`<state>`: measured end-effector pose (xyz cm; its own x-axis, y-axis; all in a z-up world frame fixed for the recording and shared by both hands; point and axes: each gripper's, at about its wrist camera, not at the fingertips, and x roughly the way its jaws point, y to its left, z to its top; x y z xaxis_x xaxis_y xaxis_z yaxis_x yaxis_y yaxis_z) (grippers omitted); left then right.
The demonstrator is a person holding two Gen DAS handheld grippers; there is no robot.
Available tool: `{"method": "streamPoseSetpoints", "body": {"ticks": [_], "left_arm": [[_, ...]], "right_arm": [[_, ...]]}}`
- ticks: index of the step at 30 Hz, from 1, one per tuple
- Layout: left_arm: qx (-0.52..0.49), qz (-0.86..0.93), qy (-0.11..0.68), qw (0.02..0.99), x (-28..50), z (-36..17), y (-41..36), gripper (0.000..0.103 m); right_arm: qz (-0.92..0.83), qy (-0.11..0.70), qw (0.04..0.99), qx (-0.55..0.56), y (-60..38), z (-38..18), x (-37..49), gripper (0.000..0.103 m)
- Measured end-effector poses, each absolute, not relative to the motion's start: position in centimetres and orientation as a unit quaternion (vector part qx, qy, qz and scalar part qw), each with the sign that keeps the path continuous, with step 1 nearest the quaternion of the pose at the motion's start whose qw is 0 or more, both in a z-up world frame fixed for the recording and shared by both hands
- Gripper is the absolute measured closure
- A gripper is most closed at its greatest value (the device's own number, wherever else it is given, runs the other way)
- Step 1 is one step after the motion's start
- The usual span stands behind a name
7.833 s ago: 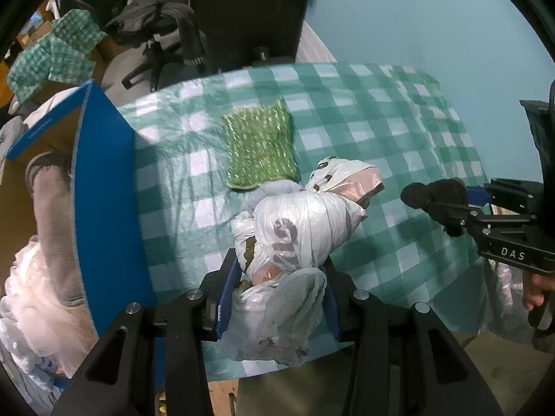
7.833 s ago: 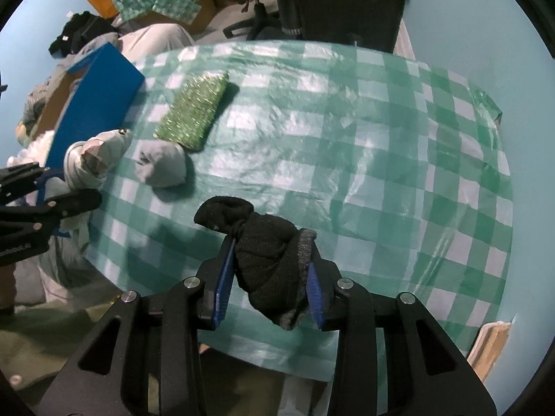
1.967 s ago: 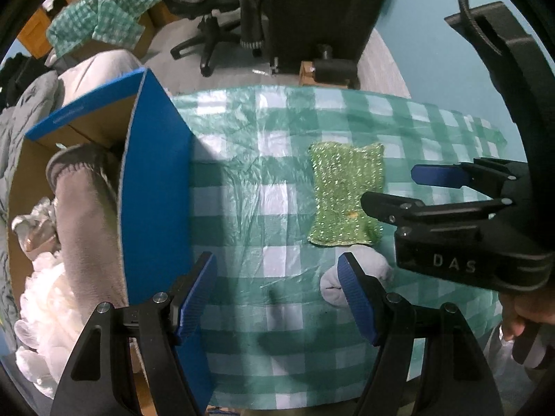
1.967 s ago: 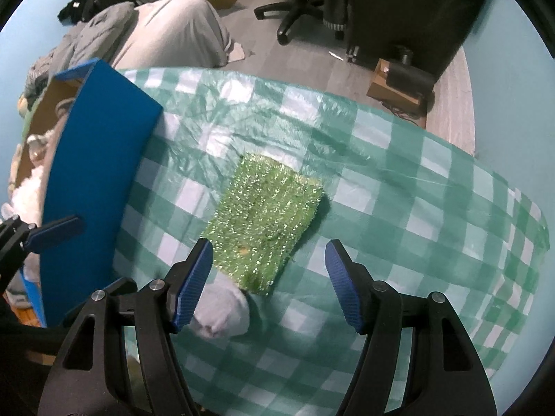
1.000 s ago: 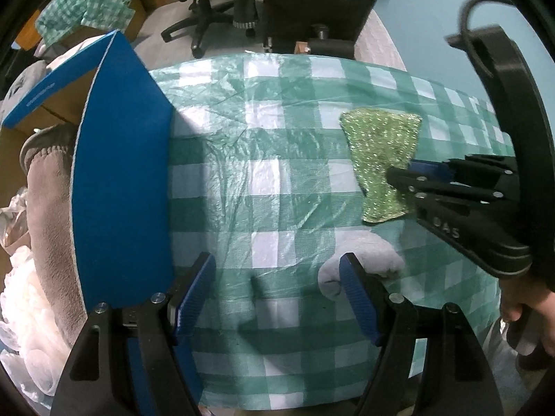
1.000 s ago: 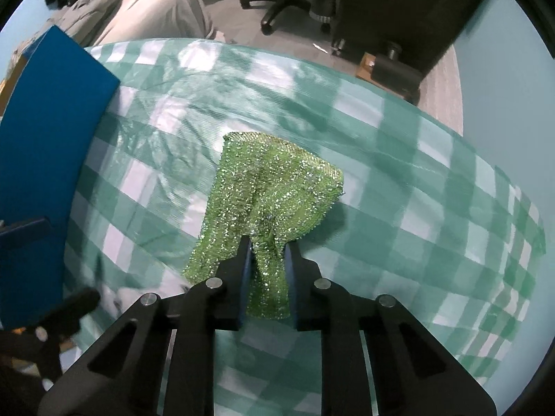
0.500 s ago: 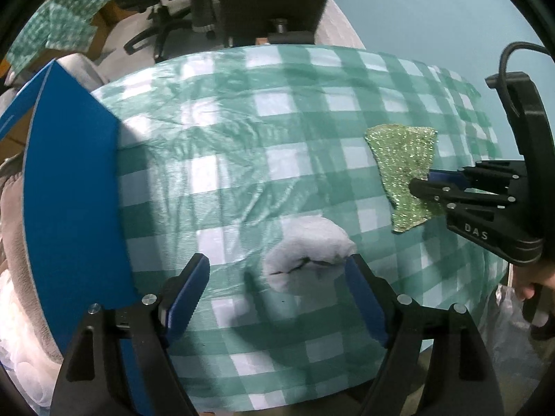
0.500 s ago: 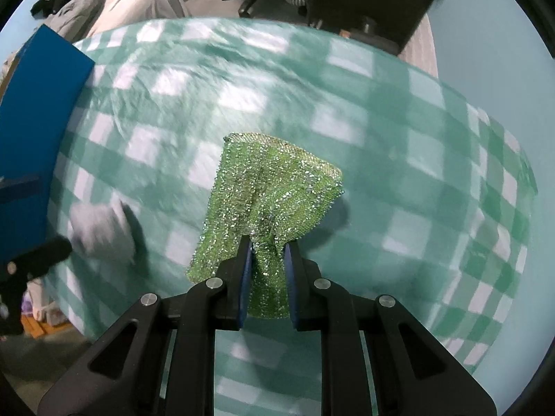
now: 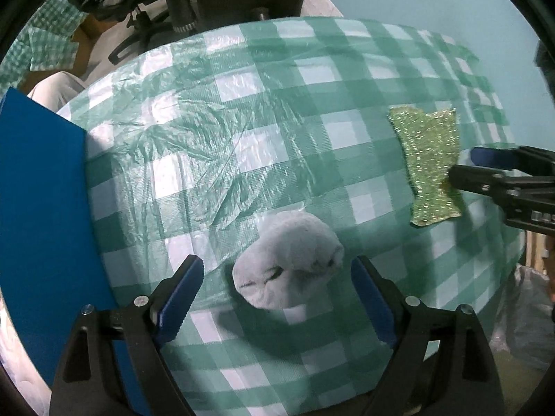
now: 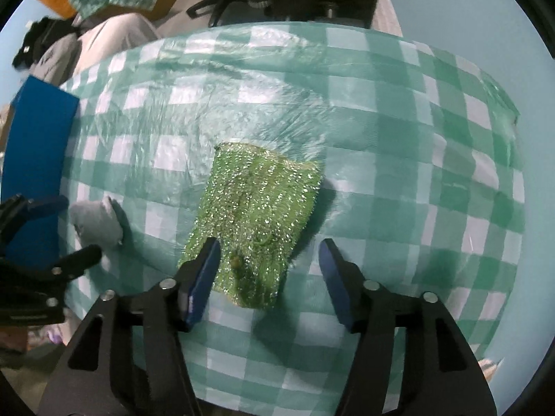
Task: Organize soft objects
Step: 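Grasp the green glittery scrubber with the right tool while the left tool grasps the grey sock, then lift the scrubber with the right tool while the left tool carries the grey sock to the box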
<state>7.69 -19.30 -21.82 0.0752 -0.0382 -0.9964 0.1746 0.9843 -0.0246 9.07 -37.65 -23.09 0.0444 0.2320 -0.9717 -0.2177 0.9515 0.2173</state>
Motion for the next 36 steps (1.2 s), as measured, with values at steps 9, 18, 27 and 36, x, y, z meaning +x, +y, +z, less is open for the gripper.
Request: {"method": "streamPoseSetpoints", "body": {"ticks": [9,18,27,36], "left_arm": [[0.062,-0.075,0.678,0.728,7.9,-23.1,-20.3,0.044],[0.066,-0.066,0.667,0.739,7.3,-22.4,-20.7,0.07],[0.054,-0.058,0.663,0.744,6.6,-21.2,-18.6,0.073],[0.049,-0.056,0.661,0.746,5.8,-20.9,-16.8,0.074]], "right_arm": [[0.149,0.672,0.725,0.01,-36.5,-23.1,9.4,0.033],[0.119,0.673,0.73,-0.007,-34.7,-24.4,9.7,0.032],[0.104,0.663,0.74,-0.038,-33.2,-25.3,9.1,0.035],[0.129,0.652,0.746,-0.041,-31.4,-24.3,7.9,0.088]]}}
